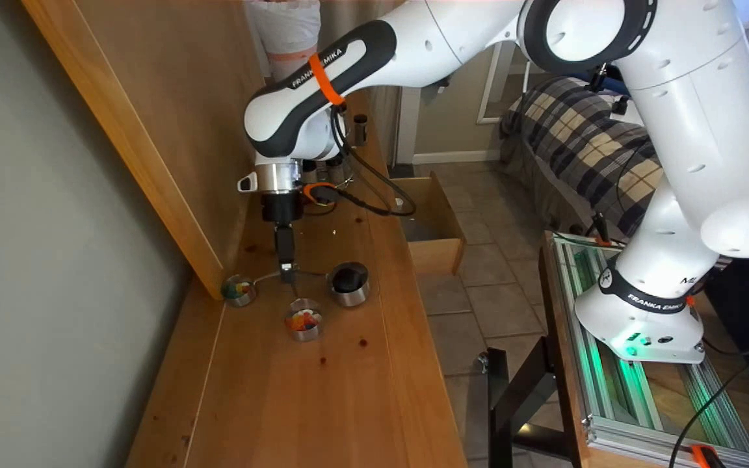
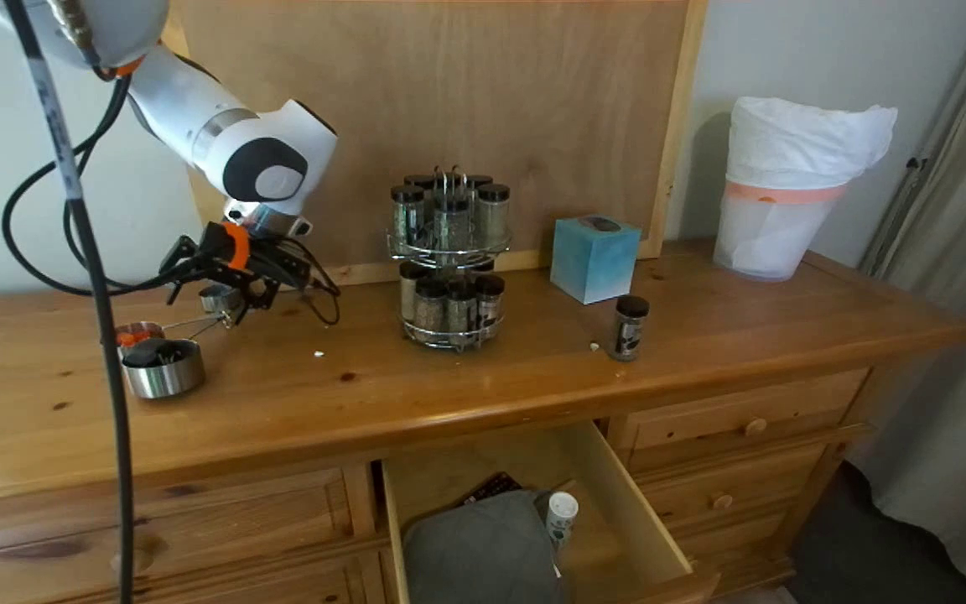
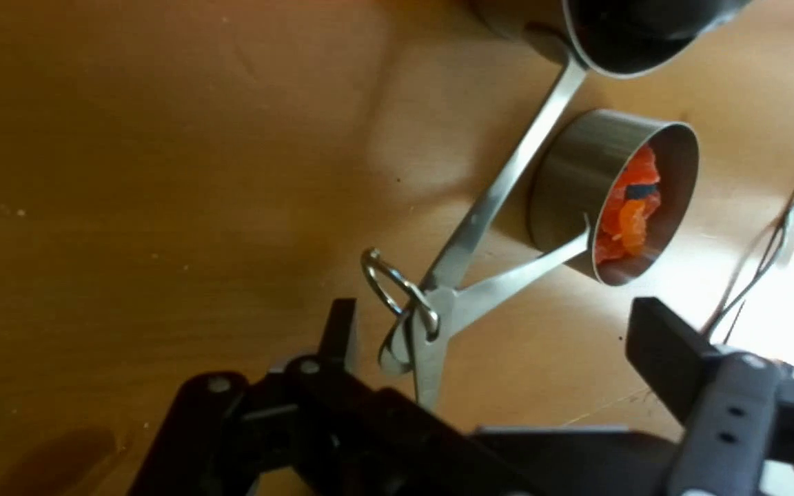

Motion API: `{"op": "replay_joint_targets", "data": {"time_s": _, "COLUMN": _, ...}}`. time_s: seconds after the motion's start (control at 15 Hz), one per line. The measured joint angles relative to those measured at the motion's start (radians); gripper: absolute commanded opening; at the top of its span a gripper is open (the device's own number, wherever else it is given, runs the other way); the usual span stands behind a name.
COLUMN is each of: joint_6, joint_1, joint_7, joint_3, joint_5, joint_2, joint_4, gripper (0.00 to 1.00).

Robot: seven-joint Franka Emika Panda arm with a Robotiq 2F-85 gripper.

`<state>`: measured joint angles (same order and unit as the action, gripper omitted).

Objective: Move the measuring cups to the right

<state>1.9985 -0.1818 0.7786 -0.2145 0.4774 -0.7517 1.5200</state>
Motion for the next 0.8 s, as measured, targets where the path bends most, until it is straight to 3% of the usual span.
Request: {"op": "replay_joint_targets", "data": {"time_s": 0.8, "joint_6": -0.034, "joint_1": -0.028, "joint_7": -0.098, "joint_3": 0.0, "joint_5": 0.162, "joint_2": -0.082, "joint_4": -0.051, "gripper": 1.0}}
